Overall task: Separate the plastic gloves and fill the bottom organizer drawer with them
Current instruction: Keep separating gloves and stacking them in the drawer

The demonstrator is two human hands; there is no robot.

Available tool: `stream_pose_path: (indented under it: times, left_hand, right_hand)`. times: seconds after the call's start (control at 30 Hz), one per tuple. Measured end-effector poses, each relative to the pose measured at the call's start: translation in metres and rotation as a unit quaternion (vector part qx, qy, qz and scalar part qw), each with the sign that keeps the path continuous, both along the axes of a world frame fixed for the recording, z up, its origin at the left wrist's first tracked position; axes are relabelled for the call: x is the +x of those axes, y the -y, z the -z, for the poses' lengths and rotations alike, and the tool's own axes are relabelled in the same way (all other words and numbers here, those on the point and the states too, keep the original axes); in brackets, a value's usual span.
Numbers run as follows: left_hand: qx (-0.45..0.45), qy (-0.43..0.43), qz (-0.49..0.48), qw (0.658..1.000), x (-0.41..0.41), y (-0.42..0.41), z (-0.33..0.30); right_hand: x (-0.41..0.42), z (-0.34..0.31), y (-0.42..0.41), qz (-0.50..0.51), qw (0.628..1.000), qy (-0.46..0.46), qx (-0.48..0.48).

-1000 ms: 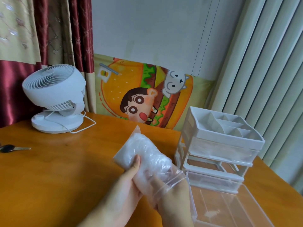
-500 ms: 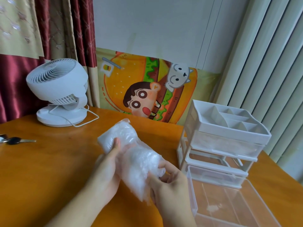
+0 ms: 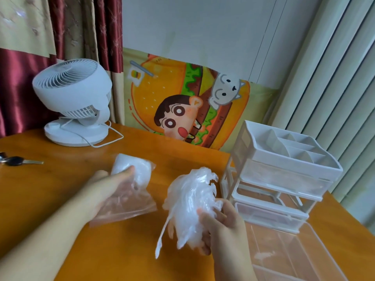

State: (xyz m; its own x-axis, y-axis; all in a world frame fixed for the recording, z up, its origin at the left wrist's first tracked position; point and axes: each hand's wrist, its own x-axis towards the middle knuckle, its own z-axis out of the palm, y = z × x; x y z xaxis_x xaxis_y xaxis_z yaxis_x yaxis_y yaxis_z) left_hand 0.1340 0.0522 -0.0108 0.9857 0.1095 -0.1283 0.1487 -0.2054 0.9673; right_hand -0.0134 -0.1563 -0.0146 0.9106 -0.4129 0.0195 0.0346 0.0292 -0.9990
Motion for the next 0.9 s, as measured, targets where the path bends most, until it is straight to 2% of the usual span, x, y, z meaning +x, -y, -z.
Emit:
stream_pose_path:
  times: [0.07, 0.1, 0.17, 0.2, 0.23, 0.27, 0.3, 0.37, 0.43, 0.53, 0.6, 0.77, 0.9]
  left_hand:
    - [0.135, 0.007, 0.000, 0.991, 0.003, -0.003, 0.003]
    - [0.221, 0.014, -0.018, 0.975, 0.000, -0.004, 0.002]
    - [0.337, 0.125, -0.074, 0.930, -0.005, -0.005, 0.001]
    - [0.339, 0.215, -0.081, 0.912, -0.013, -0.001, -0.003]
    - [0.306, 0.298, -0.070, 0.901, -0.021, 0.005, -0.006]
    - [0.241, 0.348, -0.025, 0.905, -0.031, 0.012, -0.009]
    - [0.176, 0.343, 0.045, 0.922, -0.042, 0.022, -0.013]
    - [0.054, 0.240, 0.214, 0.945, -0.063, 0.044, -0.013]
    - [-0.011, 0.181, 0.280, 0.943, -0.075, 0.058, -0.007]
    - [-0.131, 0.142, 0.277, 0.941, -0.079, 0.061, -0.005]
    - [-0.179, 0.125, 0.258, 0.941, -0.078, 0.059, -0.004]
    - [-0.236, 0.098, 0.204, 0.945, -0.072, 0.052, -0.001]
    - [-0.300, 0.098, 0.195, 0.929, -0.067, 0.048, -0.001]
  right_hand:
    - [0.001, 0.001, 0.000, 0.006, 1.000, 0.002, 0.000]
    - [0.001, 0.001, 0.000, 0.007, 1.000, 0.005, -0.001]
    - [0.002, 0.001, 0.002, 0.012, 1.000, 0.015, -0.003]
    - [0.002, 0.001, 0.002, 0.015, 1.000, 0.022, -0.005]
    - [0.002, 0.000, 0.001, 0.014, 0.999, 0.028, -0.004]
    - [0.002, -0.002, -0.001, 0.007, 0.999, 0.037, -0.001]
    - [0.001, -0.003, -0.003, -0.005, 0.999, 0.047, 0.003]
    - [0.000, -0.004, -0.006, -0.029, 0.997, 0.073, -0.005]
    - [0.000, -0.004, -0.007, -0.036, 0.995, 0.079, -0.048]
    - [-0.001, -0.003, -0.008, -0.035, 0.992, 0.087, -0.085]
    - [-0.001, 0.000, -0.009, -0.020, 0.991, 0.087, -0.100]
    - [0.002, 0.012, -0.008, 0.066, 0.980, 0.084, -0.169]
    - [-0.001, 0.011, -0.006, 0.123, 0.961, 0.075, -0.237]
